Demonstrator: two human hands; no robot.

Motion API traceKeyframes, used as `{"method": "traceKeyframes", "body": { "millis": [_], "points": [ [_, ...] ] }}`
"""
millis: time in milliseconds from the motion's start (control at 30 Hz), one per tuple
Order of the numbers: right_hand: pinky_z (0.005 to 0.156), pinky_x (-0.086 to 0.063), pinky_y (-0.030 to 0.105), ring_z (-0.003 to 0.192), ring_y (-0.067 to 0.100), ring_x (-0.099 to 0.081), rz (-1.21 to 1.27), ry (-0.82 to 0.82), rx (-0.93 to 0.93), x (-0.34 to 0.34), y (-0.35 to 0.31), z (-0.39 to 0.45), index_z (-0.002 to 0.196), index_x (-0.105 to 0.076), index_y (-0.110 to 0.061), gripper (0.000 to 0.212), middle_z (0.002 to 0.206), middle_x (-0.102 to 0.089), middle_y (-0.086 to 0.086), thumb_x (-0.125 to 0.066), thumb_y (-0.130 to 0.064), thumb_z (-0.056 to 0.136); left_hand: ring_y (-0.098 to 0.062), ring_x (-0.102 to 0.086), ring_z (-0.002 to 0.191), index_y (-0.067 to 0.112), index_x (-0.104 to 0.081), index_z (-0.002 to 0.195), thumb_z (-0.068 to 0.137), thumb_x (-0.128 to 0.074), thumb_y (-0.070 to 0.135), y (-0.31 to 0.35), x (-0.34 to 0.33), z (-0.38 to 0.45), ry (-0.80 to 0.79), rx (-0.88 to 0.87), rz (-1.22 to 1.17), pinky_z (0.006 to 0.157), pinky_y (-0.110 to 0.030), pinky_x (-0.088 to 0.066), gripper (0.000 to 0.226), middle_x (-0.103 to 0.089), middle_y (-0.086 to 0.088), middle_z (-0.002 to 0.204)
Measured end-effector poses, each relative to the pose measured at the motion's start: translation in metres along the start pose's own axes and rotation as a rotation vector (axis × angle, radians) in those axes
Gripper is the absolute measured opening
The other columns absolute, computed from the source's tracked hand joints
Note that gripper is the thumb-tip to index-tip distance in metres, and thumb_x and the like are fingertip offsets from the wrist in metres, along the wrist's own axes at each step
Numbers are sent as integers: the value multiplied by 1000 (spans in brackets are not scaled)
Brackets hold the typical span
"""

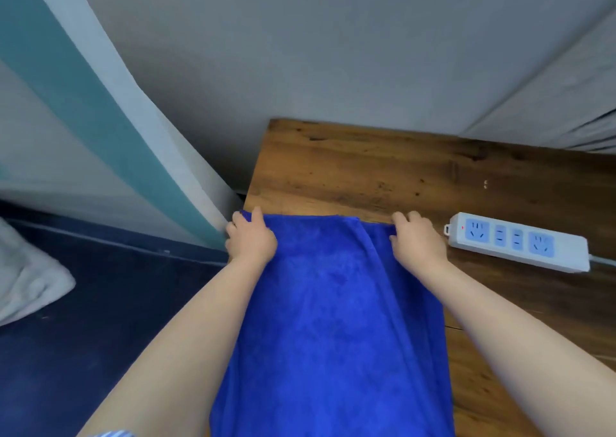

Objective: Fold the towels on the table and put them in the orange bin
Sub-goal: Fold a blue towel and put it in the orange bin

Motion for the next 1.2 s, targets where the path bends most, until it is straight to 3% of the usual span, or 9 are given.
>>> {"method": "traceKeyframes", "body": {
  "millis": [233,333,400,500,700,867,967,1033,1200],
  "points": [
    [85,-39,28,111,34,-48,363,-62,-128,-5,3,15,125,-49,-5,46,121,-47,20,-46,5,81,-31,-48,117,7,-40,133,95,-38,8,-6,-8,19,194,-36,-451,93,-36,-39,39,-50,-17,128],
    [85,-42,28,107,31,-53,430,-100,-180,6,10,8,119,-56,-8,43,117,-54,15,-48,5,79,-30,-50,97,3,-58,100,92,-31,3,-9,-4,14,203,-77,-488,76,-30,-36,28,-54,-18,107],
    [62,-46,27,77,23,-56,559,-249,-267,13,19,0,98,-64,-8,30,88,-60,9,-49,6,78,-28,-46,83,3,-51,73,89,-31,4,-17,-4,6,116,-105,-455,68,-29,-31,26,-52,-15,87],
    [46,-38,21,53,18,-42,561,-481,-320,23,30,-19,66,-59,-11,23,66,-51,7,-50,7,77,-22,-39,72,3,-49,70,87,-33,4,-37,-5,-9,-15,-90,-357,63,-29,-27,23,-45,-13,72],
    [43,-36,22,48,20,-41,347,-600,-325,21,39,-45,71,-52,-5,17,60,-45,10,-45,6,82,-21,-38,64,12,-40,58,86,-39,5,-75,-17,-33,-340,-42,-173,49,-27,-27,30,-40,-3,61],
    [50,-43,23,62,21,-55,140,-485,-239,26,32,-53,76,-63,-5,17,75,-61,13,-49,2,81,-8,-42,56,14,-55,78,87,-46,6,-92,-12,-42,-333,-94,-250,48,-21,-32,15,-47,5,66],
    [64,-39,26,88,27,-58,14,-238,-146,27,27,-50,90,-67,-6,21,98,-64,14,-49,-1,81,-17,-50,71,8,-63,94,89,-46,10,-92,-2,-37,-130,-155,-225,60,-26,-37,17,-62,-6,84],
    [67,-36,26,94,29,-55,74,-100,-126,26,24,-42,92,-67,-5,20,104,-60,16,-50,-2,81,-27,-54,88,7,-60,97,92,-42,13,-88,3,-30,-48,-130,-234,71,-30,-39,20,-64,-13,100],
    [71,-36,26,99,31,-55,220,-90,-195,18,18,-14,99,-65,-4,23,110,-62,18,-49,-3,83,-26,-48,89,12,-50,98,96,-33,15,-73,-6,-12,-161,-49,-300,70,-29,-33,17,-58,-16,110]
  ]
}}
Point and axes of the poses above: each hand's wrist, its own z-axis towards the middle knuckle, its own x-axis out of the back of the hand, y = z × x, the point moved 1 cm from there along z, towards the middle knuckle
